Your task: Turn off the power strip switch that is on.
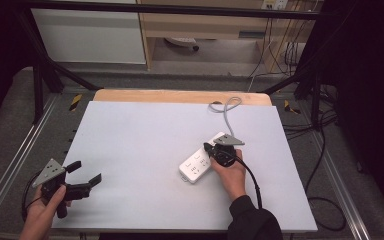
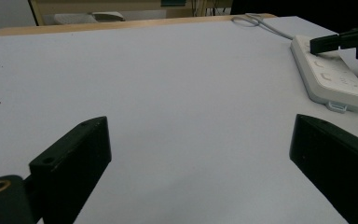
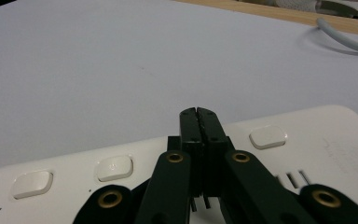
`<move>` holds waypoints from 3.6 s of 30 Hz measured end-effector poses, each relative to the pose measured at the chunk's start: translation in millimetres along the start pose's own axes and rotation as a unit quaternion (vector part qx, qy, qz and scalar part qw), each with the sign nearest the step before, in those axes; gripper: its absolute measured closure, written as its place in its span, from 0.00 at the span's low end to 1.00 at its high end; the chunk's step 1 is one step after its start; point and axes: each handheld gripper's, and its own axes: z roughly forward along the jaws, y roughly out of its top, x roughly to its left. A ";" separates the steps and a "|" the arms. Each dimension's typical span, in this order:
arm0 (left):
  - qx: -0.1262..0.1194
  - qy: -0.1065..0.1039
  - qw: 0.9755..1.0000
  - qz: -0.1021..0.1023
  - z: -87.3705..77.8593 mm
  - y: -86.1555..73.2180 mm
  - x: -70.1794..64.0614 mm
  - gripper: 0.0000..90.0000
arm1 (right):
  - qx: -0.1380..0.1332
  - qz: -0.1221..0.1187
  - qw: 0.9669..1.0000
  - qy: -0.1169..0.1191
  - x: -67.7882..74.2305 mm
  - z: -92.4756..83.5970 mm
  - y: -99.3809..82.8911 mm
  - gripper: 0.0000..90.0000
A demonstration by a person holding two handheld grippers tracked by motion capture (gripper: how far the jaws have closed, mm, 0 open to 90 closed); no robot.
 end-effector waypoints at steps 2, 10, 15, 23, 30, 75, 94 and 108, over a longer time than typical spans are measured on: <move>0.000 0.000 1.000 0.000 -0.1 0.0 0.0 0.06 | 0.000 -0.001 1.000 0.000 0.3 0.1 0.0 1.00; 0.000 0.000 1.000 0.000 0.0 0.0 -0.3 0.06 | -0.002 -0.005 1.000 -0.002 1.2 0.2 -0.6 1.00; 0.000 0.000 1.000 0.001 0.2 0.0 -0.6 0.06 | -0.004 -0.010 1.000 -0.003 1.5 0.1 -1.6 1.00; 0.002 0.000 1.000 0.001 0.4 0.0 -1.3 0.06 | -0.010 -0.003 1.000 0.001 0.4 -0.1 -3.5 1.00; 0.003 0.000 1.000 0.004 0.6 0.0 -1.4 0.06 | -0.011 -0.001 1.000 -0.001 0.6 0.6 -3.7 1.00; 0.006 0.003 1.000 0.003 1.2 -0.5 -1.3 0.06 | -0.007 -0.006 1.000 0.003 0.4 1.2 -4.1 1.00; 0.006 0.002 1.000 0.003 1.2 -0.5 -0.8 0.06 | -0.007 -0.001 1.000 0.001 0.8 0.7 -3.4 1.00; 0.006 0.003 1.000 0.004 1.3 -0.5 -0.5 0.06 | -0.008 0.004 1.000 0.003 -0.1 0.5 -3.5 1.00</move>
